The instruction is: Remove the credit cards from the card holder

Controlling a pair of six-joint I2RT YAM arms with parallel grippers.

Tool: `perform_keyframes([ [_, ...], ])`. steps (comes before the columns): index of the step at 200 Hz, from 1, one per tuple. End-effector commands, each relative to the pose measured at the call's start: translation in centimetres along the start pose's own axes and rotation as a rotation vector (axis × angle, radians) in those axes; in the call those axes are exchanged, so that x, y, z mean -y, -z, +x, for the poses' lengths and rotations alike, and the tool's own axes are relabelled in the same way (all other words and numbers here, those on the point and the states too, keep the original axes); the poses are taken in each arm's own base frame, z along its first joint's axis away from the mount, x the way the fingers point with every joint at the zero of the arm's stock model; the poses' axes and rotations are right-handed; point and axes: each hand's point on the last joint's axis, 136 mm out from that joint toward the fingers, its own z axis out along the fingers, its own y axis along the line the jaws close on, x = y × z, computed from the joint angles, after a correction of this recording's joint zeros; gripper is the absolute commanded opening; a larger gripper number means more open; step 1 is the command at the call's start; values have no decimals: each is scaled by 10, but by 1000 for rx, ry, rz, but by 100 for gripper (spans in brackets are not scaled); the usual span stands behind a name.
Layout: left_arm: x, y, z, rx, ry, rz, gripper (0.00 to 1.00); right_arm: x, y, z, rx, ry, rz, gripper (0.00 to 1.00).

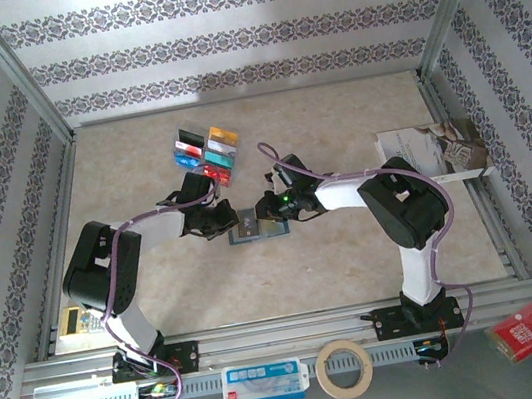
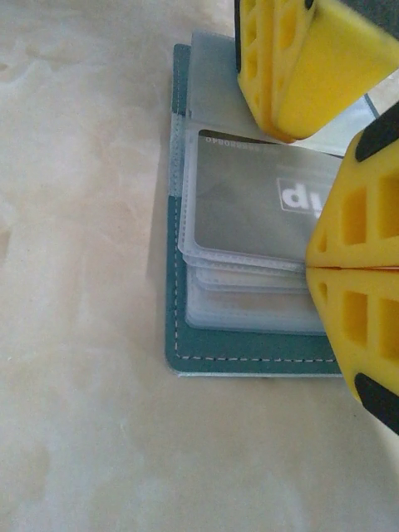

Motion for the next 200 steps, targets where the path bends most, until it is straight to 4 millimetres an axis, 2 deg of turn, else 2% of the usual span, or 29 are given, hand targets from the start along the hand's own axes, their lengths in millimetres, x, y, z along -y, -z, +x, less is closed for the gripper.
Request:
perform_keyframes([
  [1, -58, -16, 31, -89, 40, -209, 9, -13, 4, -1, -6, 47, -56, 19],
  [41, -57, -17, 32, -96, 37, -205, 9, -8, -1, -1, -21, 28, -32, 19],
  [88, -57, -16, 31, -92, 39, -206, 9, 16, -6, 2, -15, -48, 53, 19],
  [122, -57, -17, 31, -93, 40, -205, 9, 22, -9, 4, -24, -82, 75, 20],
  [154, -56, -17, 31, -93, 39, -201, 10, 18, -14, 5, -41, -101, 52, 17],
  [200, -57, -18, 33, -98, 41, -198, 11, 3, -14, 3, -44, -87, -25, 13],
])
